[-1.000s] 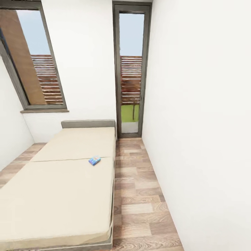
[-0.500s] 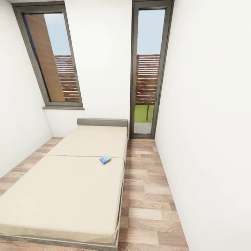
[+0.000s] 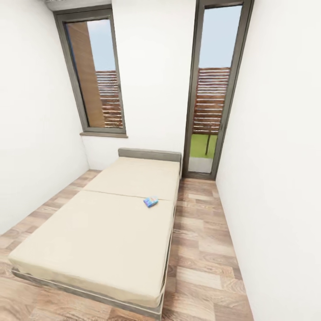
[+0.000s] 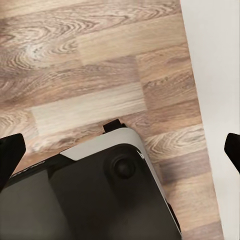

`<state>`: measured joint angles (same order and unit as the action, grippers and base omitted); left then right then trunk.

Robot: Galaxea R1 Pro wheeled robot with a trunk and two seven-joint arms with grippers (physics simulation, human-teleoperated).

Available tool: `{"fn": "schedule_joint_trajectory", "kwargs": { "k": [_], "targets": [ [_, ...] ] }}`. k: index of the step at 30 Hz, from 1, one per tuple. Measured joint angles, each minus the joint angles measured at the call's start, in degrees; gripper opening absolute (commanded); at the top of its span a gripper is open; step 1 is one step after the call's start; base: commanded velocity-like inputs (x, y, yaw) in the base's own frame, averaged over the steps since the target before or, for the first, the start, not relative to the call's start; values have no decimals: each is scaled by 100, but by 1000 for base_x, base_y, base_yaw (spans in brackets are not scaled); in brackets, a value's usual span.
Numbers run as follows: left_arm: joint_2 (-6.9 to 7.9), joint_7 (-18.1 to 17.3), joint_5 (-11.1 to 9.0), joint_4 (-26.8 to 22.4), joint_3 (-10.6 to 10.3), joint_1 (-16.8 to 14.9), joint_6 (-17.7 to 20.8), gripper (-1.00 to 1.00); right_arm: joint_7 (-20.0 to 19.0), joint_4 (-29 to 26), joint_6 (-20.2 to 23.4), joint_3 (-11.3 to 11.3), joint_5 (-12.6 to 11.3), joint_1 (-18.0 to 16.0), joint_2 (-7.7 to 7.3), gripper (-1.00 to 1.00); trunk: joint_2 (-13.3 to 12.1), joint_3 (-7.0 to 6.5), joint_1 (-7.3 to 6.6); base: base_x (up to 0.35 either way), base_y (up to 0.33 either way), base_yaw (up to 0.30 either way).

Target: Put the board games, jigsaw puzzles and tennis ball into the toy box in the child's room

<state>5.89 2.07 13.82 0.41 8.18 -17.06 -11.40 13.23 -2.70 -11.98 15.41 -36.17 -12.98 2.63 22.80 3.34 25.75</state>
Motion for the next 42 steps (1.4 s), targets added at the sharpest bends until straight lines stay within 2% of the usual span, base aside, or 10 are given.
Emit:
{"fn": "schedule_joint_trajectory", "kwargs": {
  "k": [42],
  "targets": [
    [-2, 0, -1, 0, 1, 0, 3, 100, 0, 0, 0, 1, 1, 0, 0, 100, 0, 95, 0, 0, -18, 282]
  ]
}}
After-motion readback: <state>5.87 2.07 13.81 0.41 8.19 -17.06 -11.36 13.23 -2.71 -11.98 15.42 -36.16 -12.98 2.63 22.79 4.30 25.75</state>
